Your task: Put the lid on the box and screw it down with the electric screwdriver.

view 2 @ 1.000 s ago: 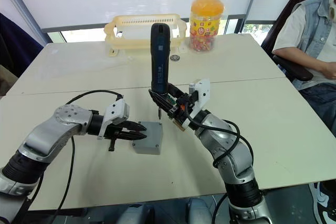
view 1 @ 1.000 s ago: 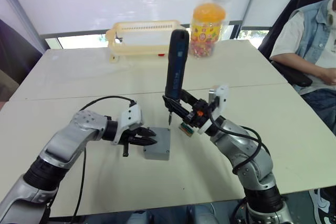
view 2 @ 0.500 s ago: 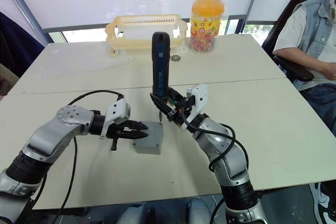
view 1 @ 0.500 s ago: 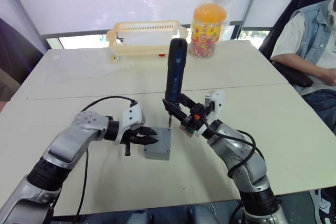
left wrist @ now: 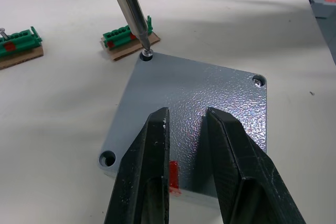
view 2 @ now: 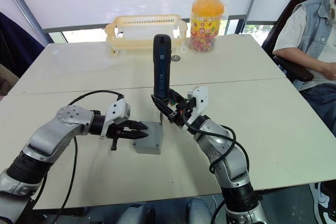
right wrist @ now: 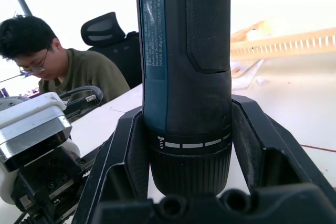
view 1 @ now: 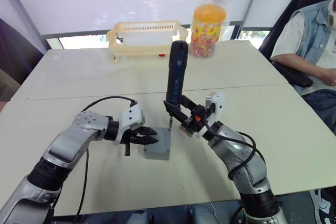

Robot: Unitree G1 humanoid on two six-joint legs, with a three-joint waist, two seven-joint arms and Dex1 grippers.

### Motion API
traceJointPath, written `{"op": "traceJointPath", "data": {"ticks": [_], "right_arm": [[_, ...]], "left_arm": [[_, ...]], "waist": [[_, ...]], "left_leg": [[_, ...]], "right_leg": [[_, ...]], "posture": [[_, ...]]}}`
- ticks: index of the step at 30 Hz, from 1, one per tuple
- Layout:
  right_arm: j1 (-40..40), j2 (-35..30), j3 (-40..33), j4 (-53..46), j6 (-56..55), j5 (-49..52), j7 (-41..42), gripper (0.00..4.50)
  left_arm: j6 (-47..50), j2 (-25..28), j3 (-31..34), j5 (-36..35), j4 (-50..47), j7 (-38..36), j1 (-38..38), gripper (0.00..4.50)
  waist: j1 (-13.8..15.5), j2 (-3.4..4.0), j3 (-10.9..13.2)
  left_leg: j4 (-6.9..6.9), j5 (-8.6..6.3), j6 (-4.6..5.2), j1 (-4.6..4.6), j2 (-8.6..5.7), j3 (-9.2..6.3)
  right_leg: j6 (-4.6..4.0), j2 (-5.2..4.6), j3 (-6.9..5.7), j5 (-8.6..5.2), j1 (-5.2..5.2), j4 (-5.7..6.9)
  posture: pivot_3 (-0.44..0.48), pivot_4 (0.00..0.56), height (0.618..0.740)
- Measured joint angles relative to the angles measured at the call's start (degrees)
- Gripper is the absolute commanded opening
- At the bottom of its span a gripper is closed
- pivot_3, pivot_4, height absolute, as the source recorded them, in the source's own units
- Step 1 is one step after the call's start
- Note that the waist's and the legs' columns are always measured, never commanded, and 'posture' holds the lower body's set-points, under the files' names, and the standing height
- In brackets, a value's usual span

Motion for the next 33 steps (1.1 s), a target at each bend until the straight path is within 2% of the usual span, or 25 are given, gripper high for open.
{"op": "traceJointPath", "data": {"ticks": [15,21,33], "right_arm": [[1.28,0.11,2.80,1.22,-6.44,-6.30,1.87,1.81],[2.41,-0.33,3.75,2.23,-10.23,-8.78,3.10,1.81],[3.67,-0.48,3.91,3.39,-12.73,-9.65,4.37,1.81]], "left_arm": [[0.02,-0.24,0.00,0.07,0.00,0.49,0.29,1.07],[0.00,-0.25,-0.03,0.21,-0.01,0.55,0.95,1.07],[-0.10,-0.25,-0.12,0.95,-0.02,0.33,1.18,1.07]], "waist": [[0.00,0.00,-0.03],[-0.03,0.00,-0.04],[-0.02,-0.01,-0.37]], "left_leg": [[0.00,0.00,0.00,0.17,-0.01,0.00],[-0.14,-0.03,0.03,0.84,0.01,0.00],[-0.13,-0.02,0.03,0.91,0.02,-0.01]], "right_leg": [[0.00,0.00,0.00,0.00,0.15,0.03],[-0.01,0.02,0.00,-0.03,0.79,-0.09],[-0.01,0.02,0.00,-0.03,0.86,-0.08]], "posture": [[0.000,0.150,0.740],[0.000,0.150,0.740],[0.000,0.150,0.740]]}}
